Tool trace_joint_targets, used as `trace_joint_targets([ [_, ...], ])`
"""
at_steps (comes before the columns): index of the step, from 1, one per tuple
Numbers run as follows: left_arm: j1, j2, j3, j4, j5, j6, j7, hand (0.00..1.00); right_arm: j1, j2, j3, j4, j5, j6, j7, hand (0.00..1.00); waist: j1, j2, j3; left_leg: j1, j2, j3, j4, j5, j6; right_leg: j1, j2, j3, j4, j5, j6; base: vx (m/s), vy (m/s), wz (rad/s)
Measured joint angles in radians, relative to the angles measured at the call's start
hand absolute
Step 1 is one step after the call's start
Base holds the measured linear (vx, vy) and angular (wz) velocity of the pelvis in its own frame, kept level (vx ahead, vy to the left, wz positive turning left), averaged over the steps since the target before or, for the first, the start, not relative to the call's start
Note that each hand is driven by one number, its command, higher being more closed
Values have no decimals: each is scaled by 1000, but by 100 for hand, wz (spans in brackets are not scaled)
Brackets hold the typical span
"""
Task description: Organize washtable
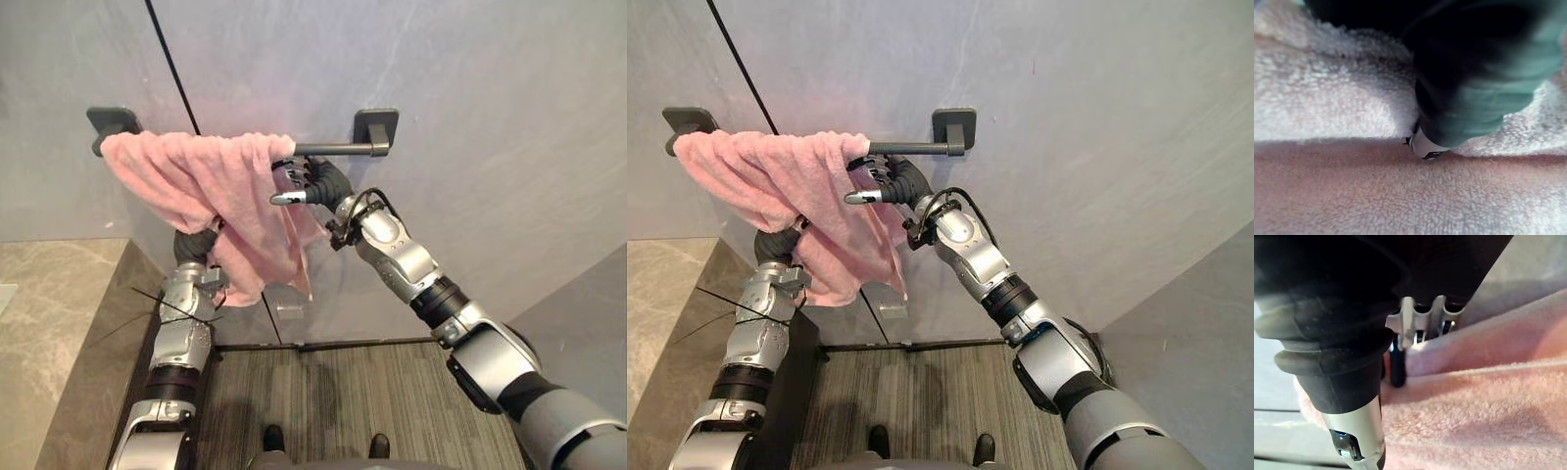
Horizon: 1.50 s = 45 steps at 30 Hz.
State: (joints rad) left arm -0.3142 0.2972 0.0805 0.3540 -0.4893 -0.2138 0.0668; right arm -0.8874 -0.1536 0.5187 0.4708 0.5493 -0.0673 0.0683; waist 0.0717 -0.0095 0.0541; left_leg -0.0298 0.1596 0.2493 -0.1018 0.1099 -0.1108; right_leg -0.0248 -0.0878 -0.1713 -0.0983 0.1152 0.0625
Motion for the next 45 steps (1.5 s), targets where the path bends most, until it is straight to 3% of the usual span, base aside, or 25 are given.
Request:
trace_joint_targets([
  [9, -5, 0, 3, 0, 0, 10, 0, 100, 8, -14, -11, 18, 1, 4, 1, 0, -2, -4, 4, 4, 0, 6, 0, 5, -1, 1, 1, 7, 0, 0, 0, -2, 0, 0],
  [25, 23, 0, 51, 0, 7, 13, -10, 100, 145, -114, -208, -27, 12, 10, 14, 0, -9, -13, 11, 29, 3, 60, 0, 4, -1, -14, 3, 61, 0, 19, 0, -23, 1, -11],
  [30, 24, 0, 51, 0, 8, 13, -20, 100, 145, -124, -208, -29, 12, 10, 13, 0, -28, -13, 11, 29, 6, 61, -1, 4, -1, -15, 6, 62, -3, 20, 0, -4, -1, -1],
  [45, 27, 0, 87, 0, 9, 13, -21, 100, 183, -135, -242, -63, 11, 9, -4, 0, -34, -13, 10, 30, 13, 82, 0, 5, -3, -31, 15, 85, -4, 29, -5, 1, -4, -5],
])
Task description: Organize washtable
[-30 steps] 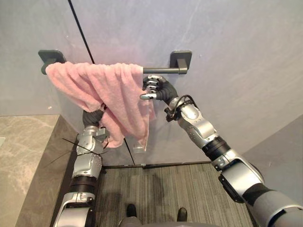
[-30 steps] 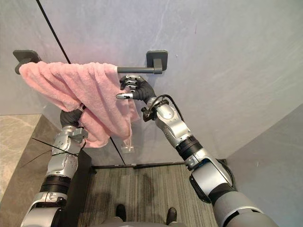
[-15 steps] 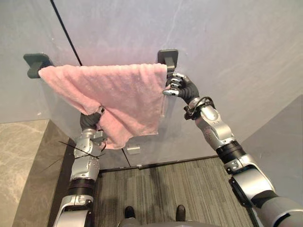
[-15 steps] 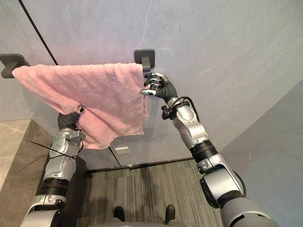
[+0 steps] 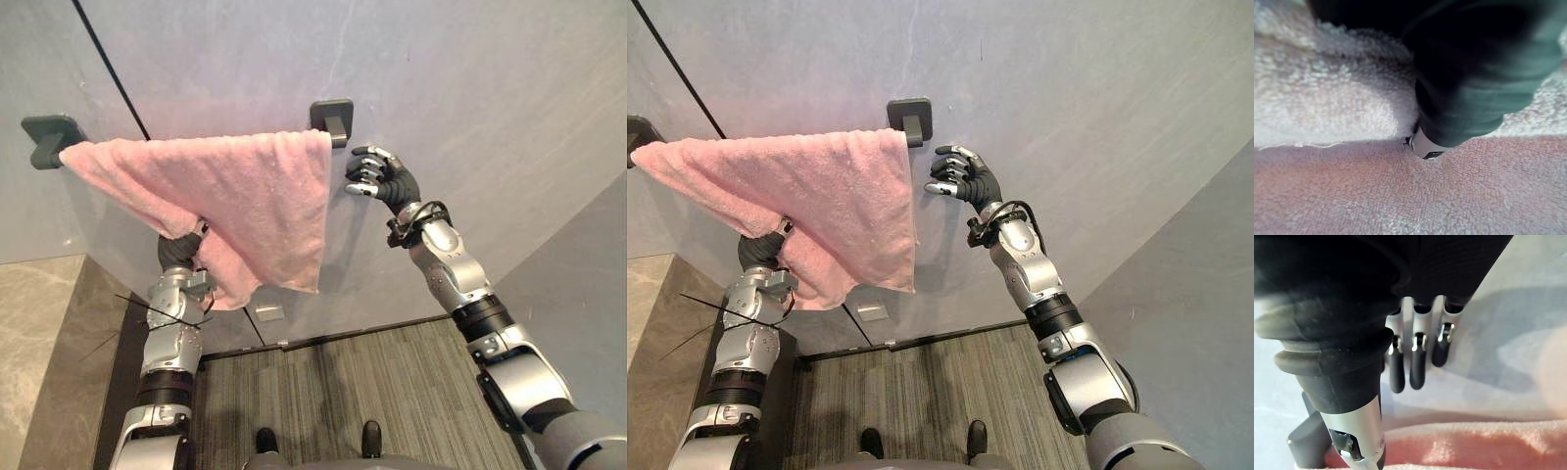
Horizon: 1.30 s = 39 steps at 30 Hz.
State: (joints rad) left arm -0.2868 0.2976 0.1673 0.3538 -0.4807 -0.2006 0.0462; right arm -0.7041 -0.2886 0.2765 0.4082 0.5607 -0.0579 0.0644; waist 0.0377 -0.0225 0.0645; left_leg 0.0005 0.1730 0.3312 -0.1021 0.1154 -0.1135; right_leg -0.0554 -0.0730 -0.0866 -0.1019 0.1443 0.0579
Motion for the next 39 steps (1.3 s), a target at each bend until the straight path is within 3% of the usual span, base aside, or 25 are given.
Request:
trace_joint_targets([
  [15, 4, -1, -10, 12, 2, 0, 1, 100, 4, 12, 13, 0, -1, 0, -4, 0, 5, 0, 0, -7, 0, -34, 0, 2, -1, 15, -2, -33, -1, 0, -1, -13, 1, 7],
  [29, -13, -1, -51, 24, -13, -1, 3, 100, -168, 112, 125, 127, 9, 2, -41, 0, 22, 2, -1, -26, 1, -61, 0, 6, -4, 13, -2, -58, -1, 0, -1, 0, 1, 5],
  [30, -18, -1, -55, 27, -14, -1, 3, 100, -170, 113, 125, 128, 14, 2, -41, 100, 30, 2, -1, -29, 1, -63, 0, 7, -4, 12, -1, -59, -1, 0, -1, -3, 2, 3],
  [39, -21, -1, -56, 27, -15, -2, 7, 100, -192, 133, 128, 161, 19, 10, -40, 100, 31, 2, -1, -43, 1, -73, 0, 17, -5, 4, -1, -73, -1, 2, -3, -2, 1, 4],
])
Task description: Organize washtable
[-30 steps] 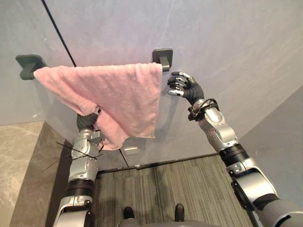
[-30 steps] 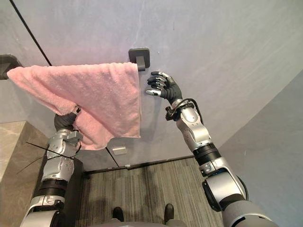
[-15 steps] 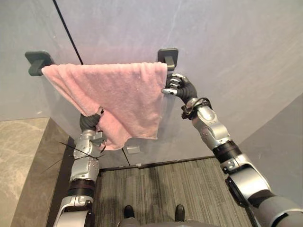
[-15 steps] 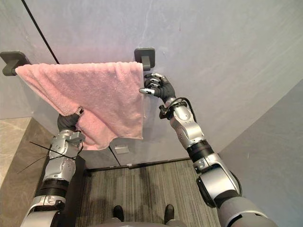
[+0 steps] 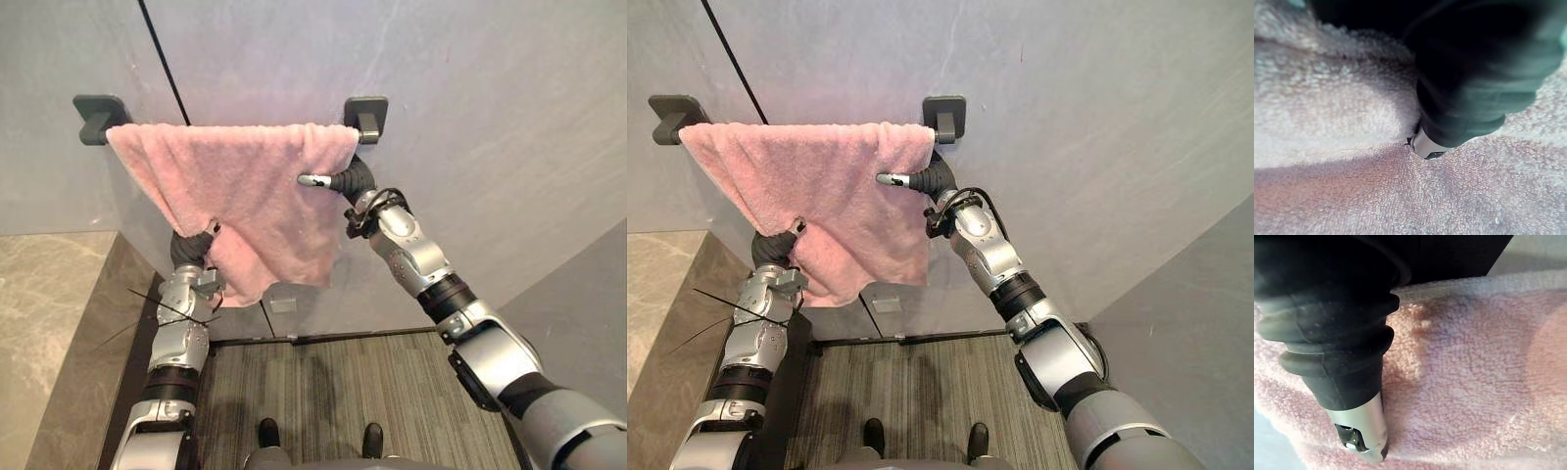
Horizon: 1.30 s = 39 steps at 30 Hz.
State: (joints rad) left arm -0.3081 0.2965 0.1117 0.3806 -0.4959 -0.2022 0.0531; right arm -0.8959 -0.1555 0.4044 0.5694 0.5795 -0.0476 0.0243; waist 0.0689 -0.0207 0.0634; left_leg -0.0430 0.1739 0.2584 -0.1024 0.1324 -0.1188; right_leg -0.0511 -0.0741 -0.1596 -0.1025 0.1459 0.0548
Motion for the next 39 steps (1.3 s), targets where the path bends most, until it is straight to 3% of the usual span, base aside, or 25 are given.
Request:
trace_joint_targets([
  [10, 0, 4, 15, -9, 2, 2, 13, 100, 27, -27, -25, -8, 3, 14, 1, 100, -1, 0, 0, 1, 0, 6, 0, 0, 0, -3, 0, 5, 2, 1, -1, 0, 0, 0],
  [22, -128, 122, 53, 43, -16, 29, -9, 100, 58, -27, -34, -45, 48, 14, 3, 100, 2, 0, 0, 7, 0, 18, 0, 0, 0, -3, 1, 21, 2, 3, -3, 1, 1, -2],
  [32, -198, 158, 54, 102, -64, 41, -32, 100, 59, -23, -27, -46, 77, 14, 21, 100, 4, 0, 0, 7, 0, 18, 0, 0, 0, -4, 1, 23, 3, 3, -3, 0, 0, 0],
  [33, -198, 158, 55, 102, -64, 41, -32, 0, 59, -23, -25, -47, 79, 14, 21, 100, 4, 0, 0, 7, 0, 18, 0, 0, 0, -4, 1, 23, 3, 3, -3, 0, 0, 0],
  [39, -191, 198, 58, 112, -65, 55, -56, 0, 62, -28, -24, -48, 79, 12, 21, 100, 4, 0, 0, 7, 0, 17, 0, 0, 0, -4, 1, 22, 3, 3, -3, 0, 0, 0],
])
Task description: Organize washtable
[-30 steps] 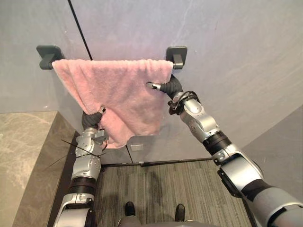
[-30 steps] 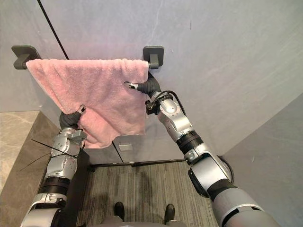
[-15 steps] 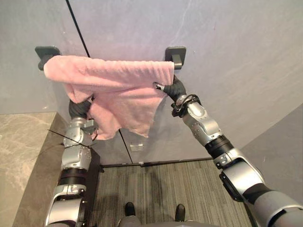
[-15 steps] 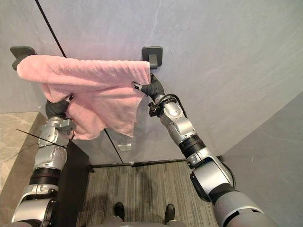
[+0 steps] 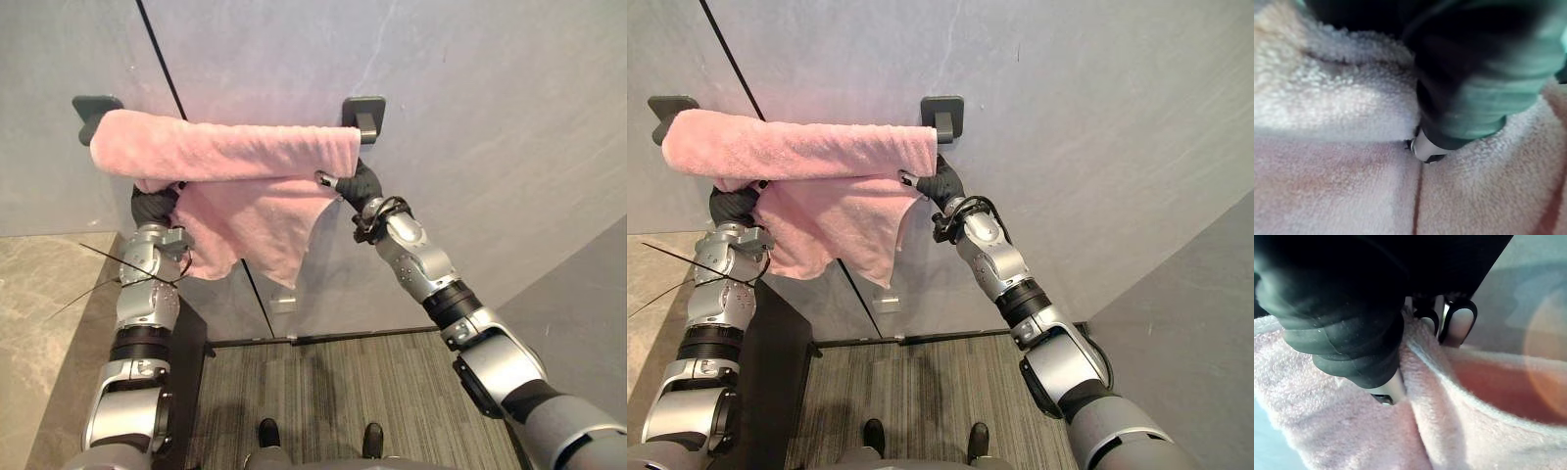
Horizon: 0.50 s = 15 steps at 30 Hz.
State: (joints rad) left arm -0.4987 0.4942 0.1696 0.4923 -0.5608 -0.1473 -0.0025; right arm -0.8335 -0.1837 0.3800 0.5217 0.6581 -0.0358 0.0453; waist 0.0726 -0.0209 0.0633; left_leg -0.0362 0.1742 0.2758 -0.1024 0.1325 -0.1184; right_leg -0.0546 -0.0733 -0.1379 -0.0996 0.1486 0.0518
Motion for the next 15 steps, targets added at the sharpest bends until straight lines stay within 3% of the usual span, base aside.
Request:
trace_joint_targets([
  [1, 7, 16, -2, 0, 0, 13, -25, 0, 1, -4, 0, 0, 0, 0, 1, 0, 1, 0, 0, 0, 0, 0, 0, 0, 0, 1, 0, -1, 0, 0, 0, 0, 0, 0],
  [10, 112, 163, -70, 9, 1, 56, -155, 0, 31, -61, 11, -2, 37, 4, 21, 0, 3, 1, 0, 0, 0, -1, 0, 0, 0, 3, -1, -2, -3, 0, 0, 0, 0, 0],
  [15, 183, 231, -89, 12, -18, 62, -197, 0, 136, -141, 23, 4, 49, 39, 25, 0, 17, 2, -1, 0, 1, 2, 0, 0, 0, 0, -1, -1, -3, 0, 0, 0, 0, -2],
])
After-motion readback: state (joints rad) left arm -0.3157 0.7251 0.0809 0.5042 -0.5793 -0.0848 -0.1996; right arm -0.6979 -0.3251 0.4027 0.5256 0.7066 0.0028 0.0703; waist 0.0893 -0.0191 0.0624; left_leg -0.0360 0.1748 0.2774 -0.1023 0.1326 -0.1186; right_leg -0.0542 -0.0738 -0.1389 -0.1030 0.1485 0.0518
